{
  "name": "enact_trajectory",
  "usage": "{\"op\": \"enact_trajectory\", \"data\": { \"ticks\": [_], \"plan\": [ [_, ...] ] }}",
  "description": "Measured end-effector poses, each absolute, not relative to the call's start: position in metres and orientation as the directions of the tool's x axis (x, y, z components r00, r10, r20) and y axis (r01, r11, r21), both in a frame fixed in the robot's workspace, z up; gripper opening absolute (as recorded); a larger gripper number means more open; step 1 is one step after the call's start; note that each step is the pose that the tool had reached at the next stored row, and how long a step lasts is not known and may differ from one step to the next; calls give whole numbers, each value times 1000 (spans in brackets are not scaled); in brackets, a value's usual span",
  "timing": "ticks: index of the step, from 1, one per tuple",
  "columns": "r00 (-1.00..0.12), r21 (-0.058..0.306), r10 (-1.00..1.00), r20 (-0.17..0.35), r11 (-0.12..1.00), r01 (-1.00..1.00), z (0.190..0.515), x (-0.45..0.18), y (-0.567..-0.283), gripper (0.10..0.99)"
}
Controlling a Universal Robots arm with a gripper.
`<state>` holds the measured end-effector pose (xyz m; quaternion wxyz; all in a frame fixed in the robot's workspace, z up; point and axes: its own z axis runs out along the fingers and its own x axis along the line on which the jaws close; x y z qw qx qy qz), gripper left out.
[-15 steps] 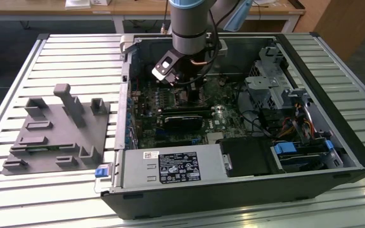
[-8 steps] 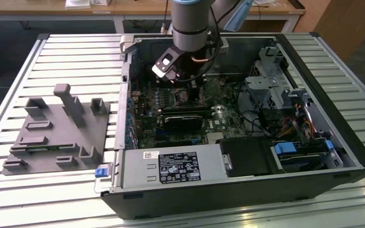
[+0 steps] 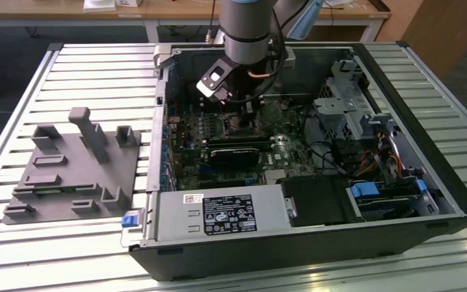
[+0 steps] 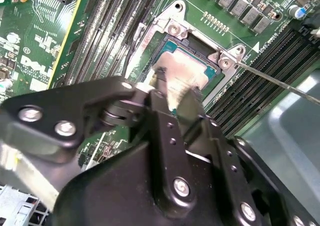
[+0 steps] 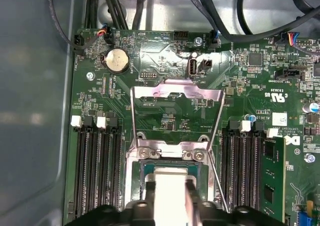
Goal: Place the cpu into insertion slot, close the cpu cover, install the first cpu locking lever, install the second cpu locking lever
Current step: 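Place the cpu into insertion slot, then close the cpu cover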
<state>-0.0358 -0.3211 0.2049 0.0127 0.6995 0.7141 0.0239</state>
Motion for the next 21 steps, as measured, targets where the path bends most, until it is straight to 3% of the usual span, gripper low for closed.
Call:
{"op": "enact_trajectory", "data": {
  "ticks": [2, 5, 6, 21],
  "plan": [
    [-21, 51, 1000, 15, 20, 999, 205, -36, -321, 243],
    [-21, 50, 1000, 15, 20, 999, 205, -36, -321, 184],
    [-21, 50, 1000, 15, 20, 999, 205, -36, -321, 122],
    [-21, 50, 1000, 15, 20, 999, 215, -36, -321, 122]
  ]
}}
